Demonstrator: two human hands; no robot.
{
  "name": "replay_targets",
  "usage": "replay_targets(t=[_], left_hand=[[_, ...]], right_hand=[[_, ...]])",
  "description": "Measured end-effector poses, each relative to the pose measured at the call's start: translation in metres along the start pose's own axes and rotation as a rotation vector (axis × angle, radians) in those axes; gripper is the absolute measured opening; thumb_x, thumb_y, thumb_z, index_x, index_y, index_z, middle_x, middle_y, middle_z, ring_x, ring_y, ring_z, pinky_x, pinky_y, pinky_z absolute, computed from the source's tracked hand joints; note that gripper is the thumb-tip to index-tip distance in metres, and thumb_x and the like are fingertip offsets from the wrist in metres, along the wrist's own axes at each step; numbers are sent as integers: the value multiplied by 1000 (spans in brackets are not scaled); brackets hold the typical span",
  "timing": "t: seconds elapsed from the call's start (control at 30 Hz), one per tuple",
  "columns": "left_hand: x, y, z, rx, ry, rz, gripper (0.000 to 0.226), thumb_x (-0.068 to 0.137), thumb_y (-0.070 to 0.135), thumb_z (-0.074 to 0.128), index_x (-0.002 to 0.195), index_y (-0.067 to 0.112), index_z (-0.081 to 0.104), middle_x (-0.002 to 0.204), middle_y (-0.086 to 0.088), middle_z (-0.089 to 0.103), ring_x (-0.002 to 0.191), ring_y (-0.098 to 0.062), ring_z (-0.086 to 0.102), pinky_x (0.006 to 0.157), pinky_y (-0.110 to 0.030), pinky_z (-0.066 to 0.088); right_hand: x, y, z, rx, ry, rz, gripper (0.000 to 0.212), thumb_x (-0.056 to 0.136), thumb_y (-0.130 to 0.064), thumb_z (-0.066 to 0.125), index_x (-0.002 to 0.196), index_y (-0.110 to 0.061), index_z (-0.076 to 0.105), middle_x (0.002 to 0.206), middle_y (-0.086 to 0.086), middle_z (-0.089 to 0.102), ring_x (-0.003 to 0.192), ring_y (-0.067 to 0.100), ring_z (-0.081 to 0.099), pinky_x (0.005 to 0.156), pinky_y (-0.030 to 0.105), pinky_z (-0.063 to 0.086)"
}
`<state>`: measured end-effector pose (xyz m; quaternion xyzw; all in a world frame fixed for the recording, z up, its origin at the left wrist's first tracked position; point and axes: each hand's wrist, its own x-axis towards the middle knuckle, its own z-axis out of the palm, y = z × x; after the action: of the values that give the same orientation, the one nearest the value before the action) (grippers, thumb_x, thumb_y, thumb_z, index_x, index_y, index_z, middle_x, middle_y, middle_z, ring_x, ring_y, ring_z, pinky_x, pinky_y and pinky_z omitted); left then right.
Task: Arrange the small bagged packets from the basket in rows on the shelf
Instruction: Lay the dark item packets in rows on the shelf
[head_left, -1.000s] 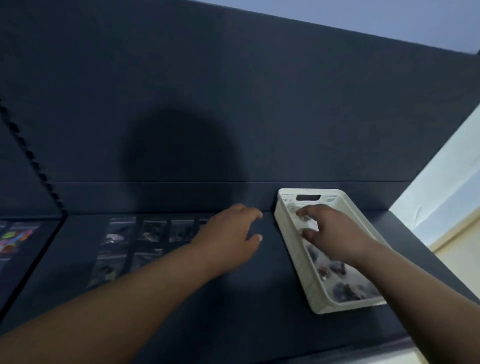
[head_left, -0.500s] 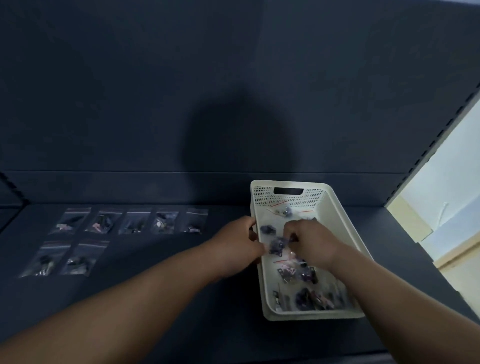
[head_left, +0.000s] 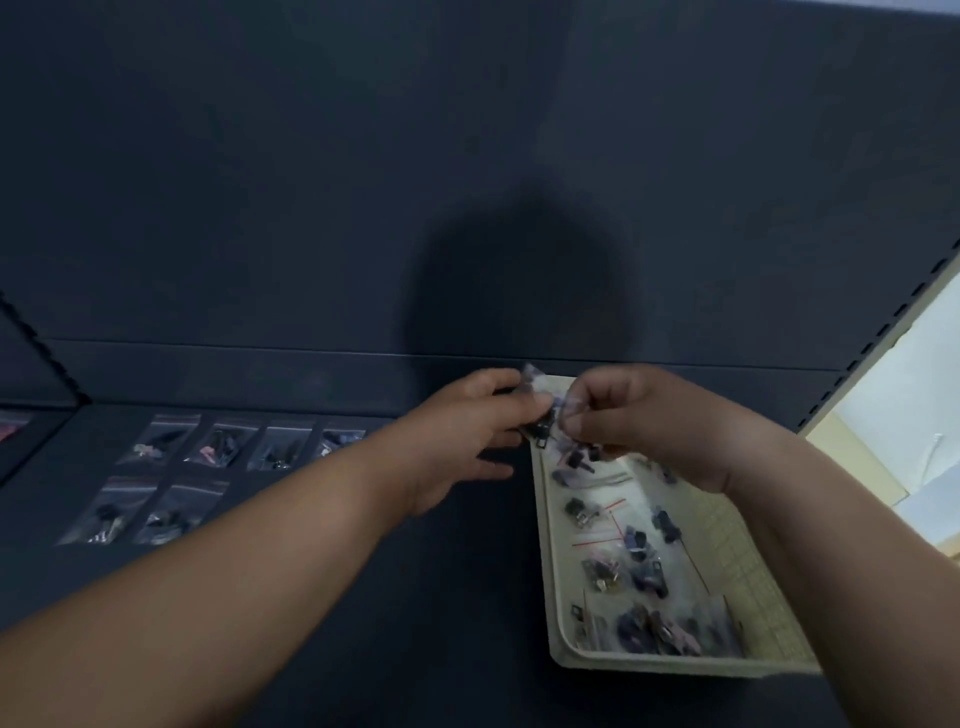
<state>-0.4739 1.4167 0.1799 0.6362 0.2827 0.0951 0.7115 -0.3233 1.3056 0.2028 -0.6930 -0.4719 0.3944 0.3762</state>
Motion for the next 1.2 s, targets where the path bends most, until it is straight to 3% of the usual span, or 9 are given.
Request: replay_targets(t=[0.1,0.2,0.43,0.57,0.8,0.9,1.03,1.13,1.2], left_hand=[[-10,-2,-17,-72,-38,-5,13,89,22,61,102,18,60,92,-2,68,80,-16,67,72,-32,56],[-19,-12,-41,-133,70,-8,16,87,16,63,101,13,57,86,-7,66,69,-18,65,58,-25,54],[-49,-29,-124,-316,315,-83,14,89,1,53,93,14,53,69,-8,64,53,-17,62,48,-24,52],[-70,-33,-158,-205,276,-152,16,85,10,62,75,19,55,67,-4,62,55,-16,57,49,-20,41],[-83,-41,-192,-96,400,-141,33,75,2,72,65,17,45,55,-6,48,46,-14,40,40,-16,27],[-86,-41,-209,-151,408,-195,27,78,4,68,69,17,46,57,-8,49,48,-14,42,44,-18,28],[-90,-40,-219,-278,317,-299,16,87,7,58,74,17,53,52,1,52,41,-6,46,40,-14,28],[-91,-42,-222,-349,273,-362,14,89,9,55,76,15,57,47,4,54,37,-3,47,37,-12,30],[-91,-45,-224,-363,263,-385,14,89,9,56,76,14,58,48,4,55,38,-3,48,38,-12,31]], right_hand=[[13,-14,24,129,-96,29,11,89,-2,57,82,-11,58,75,8,62,65,15,56,62,31,45],[29,-24,52,224,-91,44,13,88,4,56,87,-10,57,70,6,64,56,11,60,49,23,48],[66,-36,124,479,-58,149,25,87,11,48,100,-8,58,81,8,64,63,15,62,58,30,54],[83,-44,166,594,-33,182,23,89,10,48,99,-8,58,80,7,63,65,15,60,61,32,52],[101,-61,216,529,65,84,19,90,5,52,99,-11,56,88,10,62,69,16,61,58,27,53],[102,-61,222,561,86,78,34,91,9,43,109,-17,57,106,6,63,73,16,64,63,29,54],[100,-53,237,198,44,-121,63,79,16,55,110,-39,58,129,-12,49,112,5,56,86,21,50],[104,-50,249,7,134,-280,44,70,-10,72,99,-41,61,128,-16,47,115,-9,47,87,2,36],[108,-48,252,82,202,-278,23,75,-15,71,89,-33,67,111,-13,60,102,-5,56,87,9,39]])
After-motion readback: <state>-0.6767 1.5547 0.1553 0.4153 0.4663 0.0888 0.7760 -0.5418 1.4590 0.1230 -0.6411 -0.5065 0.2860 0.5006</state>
